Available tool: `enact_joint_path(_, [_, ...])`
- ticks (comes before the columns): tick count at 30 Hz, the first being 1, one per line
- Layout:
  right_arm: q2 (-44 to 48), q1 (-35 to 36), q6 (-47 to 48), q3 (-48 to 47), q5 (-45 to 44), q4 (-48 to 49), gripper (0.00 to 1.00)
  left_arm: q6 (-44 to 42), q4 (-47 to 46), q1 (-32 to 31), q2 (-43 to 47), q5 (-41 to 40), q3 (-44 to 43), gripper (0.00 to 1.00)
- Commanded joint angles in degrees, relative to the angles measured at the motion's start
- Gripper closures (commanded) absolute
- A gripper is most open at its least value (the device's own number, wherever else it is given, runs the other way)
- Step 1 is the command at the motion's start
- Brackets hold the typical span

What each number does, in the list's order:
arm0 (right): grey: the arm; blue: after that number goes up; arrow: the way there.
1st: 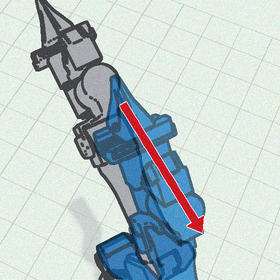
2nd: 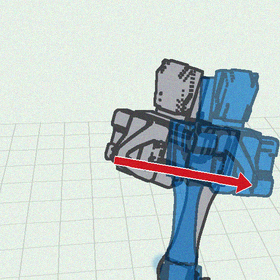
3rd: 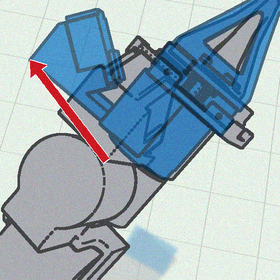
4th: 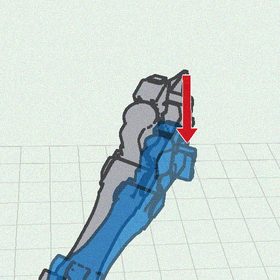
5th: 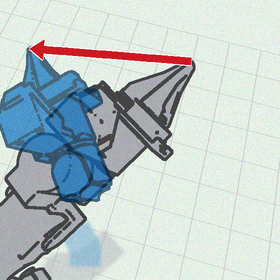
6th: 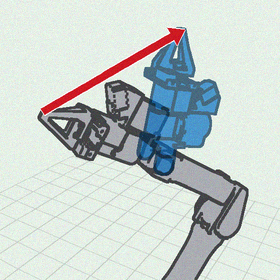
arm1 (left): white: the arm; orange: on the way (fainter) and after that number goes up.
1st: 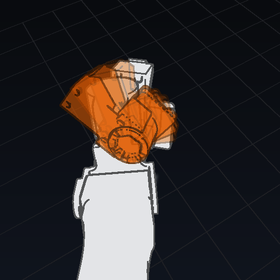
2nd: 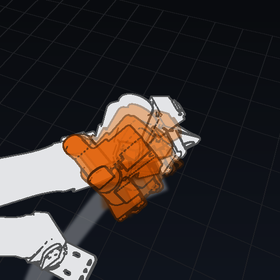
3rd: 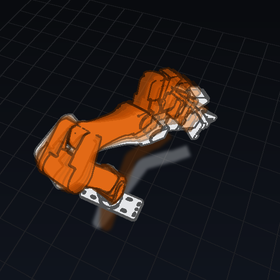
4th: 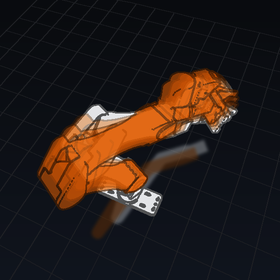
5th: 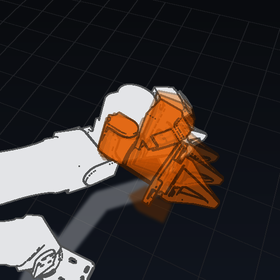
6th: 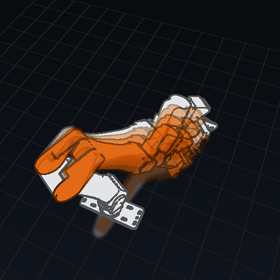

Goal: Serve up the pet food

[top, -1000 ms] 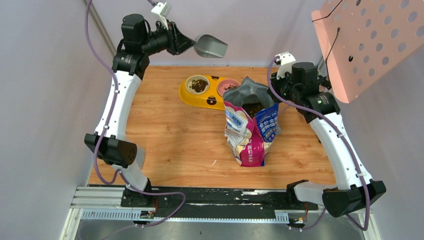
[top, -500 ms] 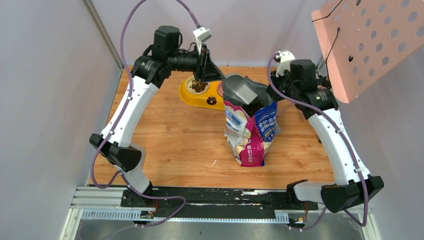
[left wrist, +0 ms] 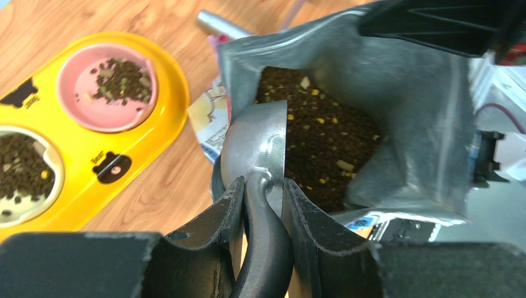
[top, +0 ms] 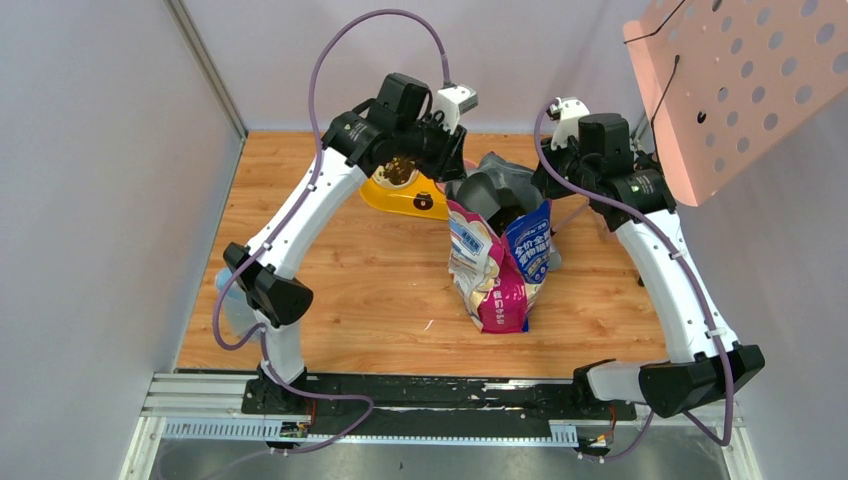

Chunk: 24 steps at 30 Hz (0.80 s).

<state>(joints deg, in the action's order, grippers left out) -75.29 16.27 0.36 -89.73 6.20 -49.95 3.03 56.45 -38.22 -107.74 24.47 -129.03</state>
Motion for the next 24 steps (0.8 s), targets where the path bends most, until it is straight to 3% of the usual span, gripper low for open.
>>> enact_joint_path(1, [0.93,-0.39,-1.42,-4.14,0.88,9.51,1.00,2.75,-0.37,-0.97,0.05,-6.07,-1.80,1.00])
enact_joint_path(12, [-1.24,0.28,-1.44,-6.73,0.58,9.63,1.00,1.87,-1.74,-6.41,-2.08,-16.27,-0.84,1.00])
enact_joint_path(16, [-0.80,0.57,-1.27,-6.06,0.53,9.61,1.00,2.15,1.62,-7.62,-5.06,-15.88,-5.41,1.00])
enact_joint_path(24, [0.37,0.76,-0.64,-4.74,-0.61,8.13,1.00,0.26,8.26,-7.75,-6.53,-10.07,-3.87,1.00])
